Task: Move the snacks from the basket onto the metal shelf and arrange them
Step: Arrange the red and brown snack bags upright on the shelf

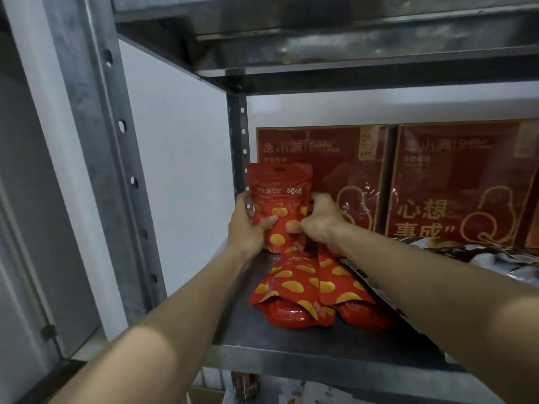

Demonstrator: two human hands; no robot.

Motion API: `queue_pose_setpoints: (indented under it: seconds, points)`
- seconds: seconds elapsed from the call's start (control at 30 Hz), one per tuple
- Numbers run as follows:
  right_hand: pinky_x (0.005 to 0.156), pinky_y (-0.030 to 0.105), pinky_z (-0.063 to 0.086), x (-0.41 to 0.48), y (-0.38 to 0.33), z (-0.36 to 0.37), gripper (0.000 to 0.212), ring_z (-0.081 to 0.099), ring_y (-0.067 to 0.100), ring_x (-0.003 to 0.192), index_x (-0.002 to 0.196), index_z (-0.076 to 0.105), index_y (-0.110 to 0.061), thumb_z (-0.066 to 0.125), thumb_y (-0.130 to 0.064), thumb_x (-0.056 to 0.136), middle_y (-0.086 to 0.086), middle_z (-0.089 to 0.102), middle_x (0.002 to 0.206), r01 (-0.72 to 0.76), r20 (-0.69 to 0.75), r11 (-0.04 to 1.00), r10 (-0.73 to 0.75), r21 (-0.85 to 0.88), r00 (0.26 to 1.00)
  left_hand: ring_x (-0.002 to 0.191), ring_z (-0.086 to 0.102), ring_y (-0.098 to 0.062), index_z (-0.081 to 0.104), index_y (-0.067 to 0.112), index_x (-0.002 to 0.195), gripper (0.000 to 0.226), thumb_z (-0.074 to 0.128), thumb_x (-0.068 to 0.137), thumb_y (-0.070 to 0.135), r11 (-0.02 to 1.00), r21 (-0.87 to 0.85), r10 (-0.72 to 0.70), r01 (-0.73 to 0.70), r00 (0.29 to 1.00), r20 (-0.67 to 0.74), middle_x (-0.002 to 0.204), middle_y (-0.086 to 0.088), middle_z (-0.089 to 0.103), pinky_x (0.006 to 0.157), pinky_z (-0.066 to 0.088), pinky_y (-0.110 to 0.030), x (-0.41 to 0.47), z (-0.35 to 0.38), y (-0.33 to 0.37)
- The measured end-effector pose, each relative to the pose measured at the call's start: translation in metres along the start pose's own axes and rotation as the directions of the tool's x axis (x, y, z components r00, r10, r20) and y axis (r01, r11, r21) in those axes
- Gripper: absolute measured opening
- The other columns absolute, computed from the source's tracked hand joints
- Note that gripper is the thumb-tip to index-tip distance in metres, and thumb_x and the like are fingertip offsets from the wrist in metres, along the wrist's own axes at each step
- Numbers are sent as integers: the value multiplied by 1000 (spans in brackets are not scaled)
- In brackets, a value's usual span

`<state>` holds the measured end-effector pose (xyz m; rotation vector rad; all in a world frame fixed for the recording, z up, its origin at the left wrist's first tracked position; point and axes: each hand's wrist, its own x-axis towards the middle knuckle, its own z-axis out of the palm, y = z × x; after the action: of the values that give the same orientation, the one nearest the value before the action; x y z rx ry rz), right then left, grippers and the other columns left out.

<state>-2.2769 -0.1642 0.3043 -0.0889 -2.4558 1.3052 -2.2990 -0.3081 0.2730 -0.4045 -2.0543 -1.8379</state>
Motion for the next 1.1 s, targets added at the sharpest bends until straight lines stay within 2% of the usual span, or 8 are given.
queue_pose_setpoints:
  seconds: [0.17,0.27,0.37,0.5,0.63,0.8,0.9,1.1]
  points:
    - [98,39,52,1,2,-1,65,64,24,110,124,58,-14,89,-18,67,5,66,118,-22,87,995,31,-98,996,101,65,-20,36,22,138,60,69,88,18,999,-4,-34,34,998,44,115,-2,63,88,57,-46,1,-1,-2]
    - [99,39,52,-1,2,-4,62,64,24,111,124,59,-12,88,-18,69,6,66,117,-17,95,989,31,-147,995,93,63,-7,34,23,140,60,67,90,21,1000,15,-17,16,997,79,108,9,61,84,58,-35,-3,-2,1]
    - [99,39,51,-5,1,-8,58,64,25,110,122,61,-12,87,-16,70,6,68,116,1,104,986,16,-164,994,89,61,-3,33,23,141,60,66,91,22,1000,31,-4,1,996,86,102,16,57,84,58,-33,-9,-4,2]
    - [96,34,51,-11,1,-10,56,64,24,111,124,60,-12,85,-16,74,6,67,117,8,107,986,10,-165,994,87,62,-3,33,24,139,58,66,91,21,1000,24,-15,12,996,91,101,14,58,80,58,-31,-13,-5,4]
    - [97,40,52,-14,1,-7,63,65,25,108,126,54,-13,86,-20,72,7,66,119,-23,81,989,35,-146,996,86,59,-4,35,25,139,59,67,90,26,996,80,-42,36,997,71,110,5,59,78,55,-28,-15,-6,6]
    - [100,42,50,-23,-5,-20,74,57,27,120,135,47,-12,86,-20,73,9,59,131,-34,34,995,38,-93,999,106,57,-17,36,24,139,62,70,88,27,987,141,-76,71,997,29,116,4,54,92,52,-38,-23,-13,12]
    - [99,43,50,-31,-13,-28,81,58,27,118,135,46,-12,90,-23,67,10,57,130,-46,-13,996,45,-82,999,108,56,-18,36,23,140,65,72,86,30,979,184,-91,86,996,20,118,2,54,94,50,-39,-29,-19,16]
    - [97,36,50,-59,-33,-41,54,57,22,108,114,58,-10,88,-23,71,7,58,106,-27,-37,989,22,-143,999,106,61,-24,42,20,127,56,74,84,36,959,230,-188,164,978,87,115,-3,60,88,52,-35,-46,-32,25]
